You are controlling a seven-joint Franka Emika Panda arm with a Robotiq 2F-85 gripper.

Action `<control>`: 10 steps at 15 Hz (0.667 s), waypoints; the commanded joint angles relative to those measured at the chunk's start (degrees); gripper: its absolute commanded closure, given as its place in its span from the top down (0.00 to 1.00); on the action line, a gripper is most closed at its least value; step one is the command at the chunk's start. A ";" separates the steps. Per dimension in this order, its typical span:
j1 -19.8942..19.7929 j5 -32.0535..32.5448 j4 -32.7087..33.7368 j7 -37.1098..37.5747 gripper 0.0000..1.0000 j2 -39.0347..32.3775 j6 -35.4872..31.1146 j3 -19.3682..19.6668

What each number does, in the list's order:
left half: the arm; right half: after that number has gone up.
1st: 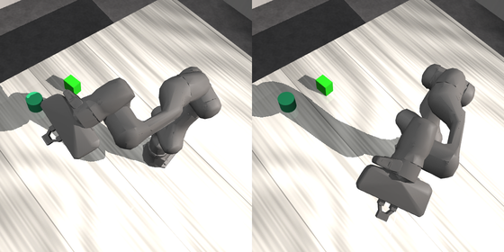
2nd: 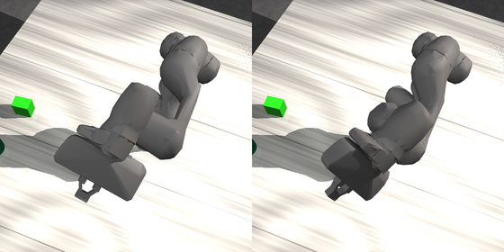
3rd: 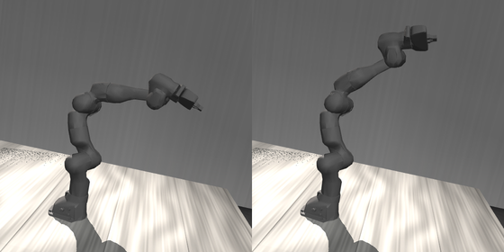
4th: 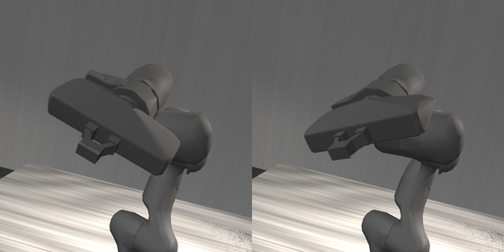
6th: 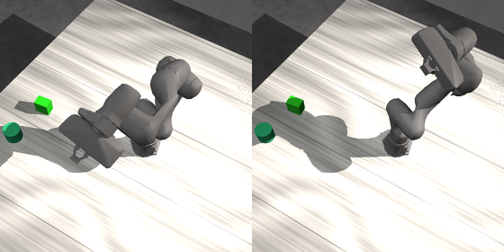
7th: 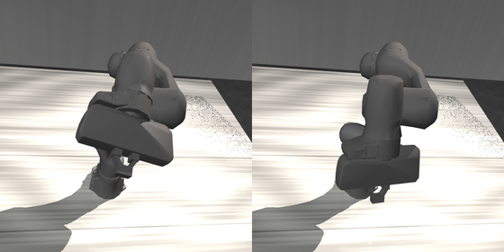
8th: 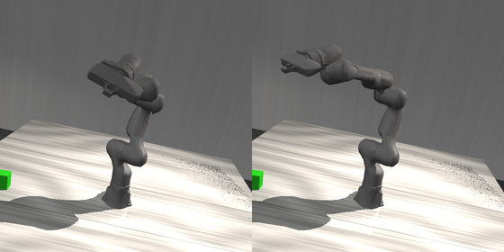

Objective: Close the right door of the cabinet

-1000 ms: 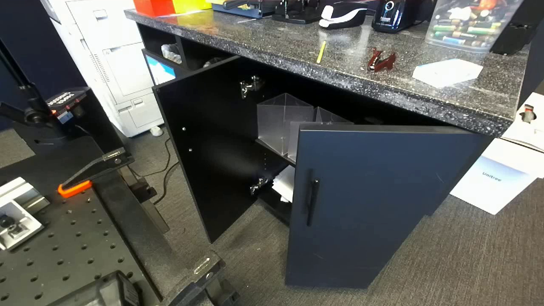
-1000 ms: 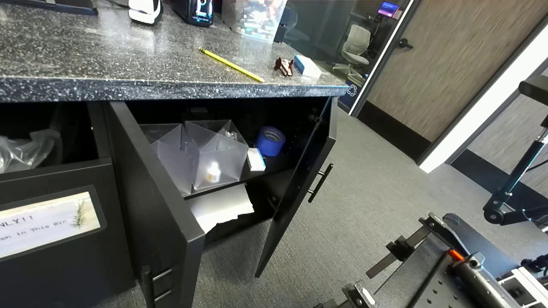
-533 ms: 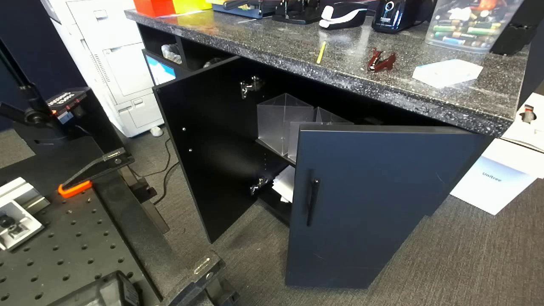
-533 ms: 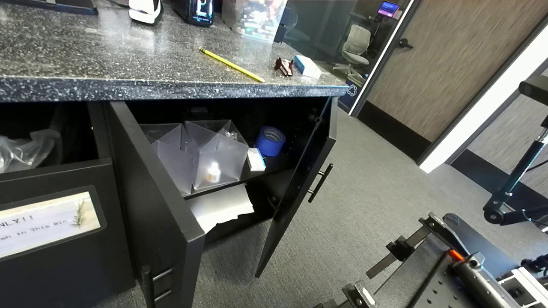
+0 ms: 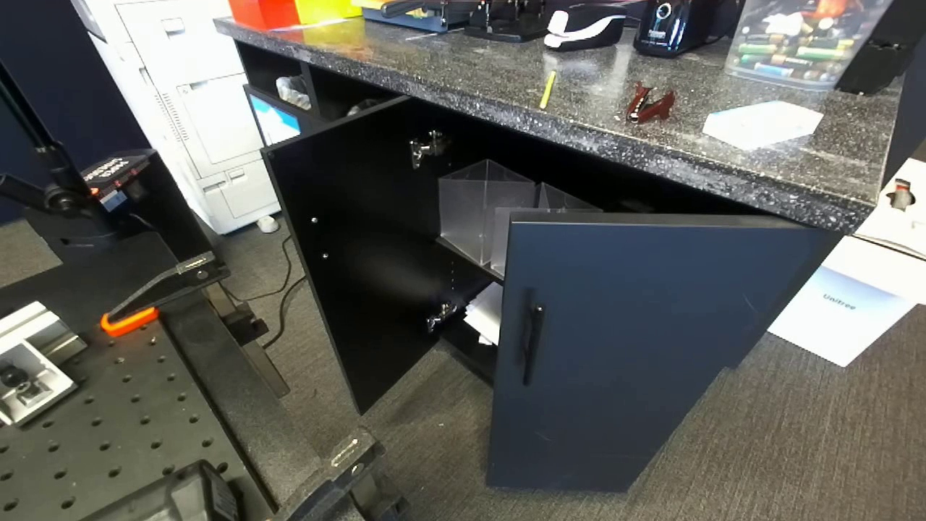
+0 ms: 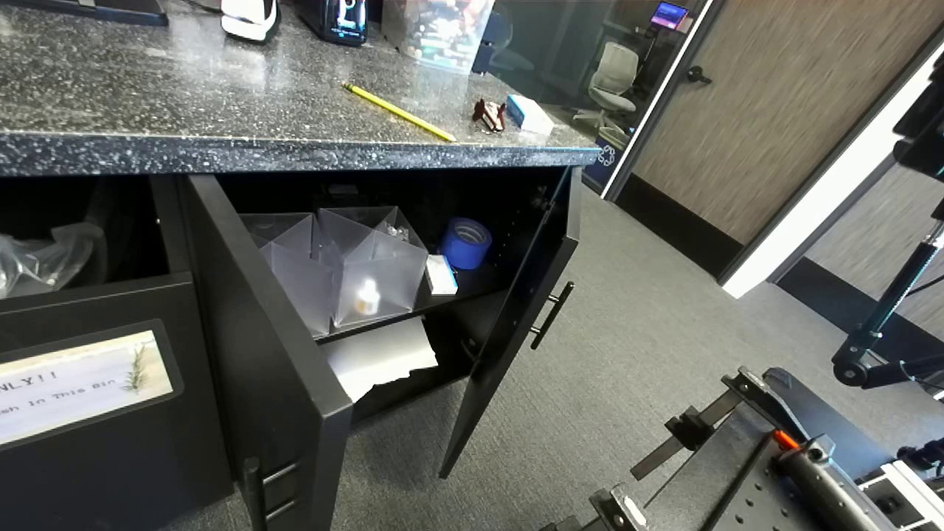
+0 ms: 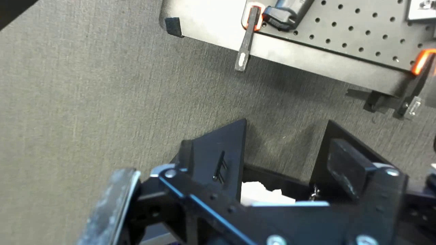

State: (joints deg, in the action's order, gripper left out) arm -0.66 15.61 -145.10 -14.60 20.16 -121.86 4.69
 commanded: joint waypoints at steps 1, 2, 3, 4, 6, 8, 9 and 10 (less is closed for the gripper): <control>-1.43 -0.32 4.30 -11.17 1.00 -13.00 -5.69 4.18; -1.95 -0.62 5.53 -12.81 1.00 -16.58 -7.36 4.59; -2.43 -0.88 6.62 -14.64 1.00 -20.55 -9.99 4.88; -2.94 -1.03 7.88 -16.17 1.00 -23.85 -11.97 4.76; -4.07 -1.16 10.94 -18.30 1.00 -30.97 -15.82 3.75; -4.70 0.07 14.85 -17.71 1.00 -38.04 -18.86 2.42; -4.80 0.76 17.08 -17.11 1.00 -40.90 -19.48 1.87; -4.86 1.06 19.17 -16.76 1.00 -43.53 -19.91 1.32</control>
State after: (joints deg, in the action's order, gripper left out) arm -4.32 15.61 -133.33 -30.82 -14.89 -140.52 8.19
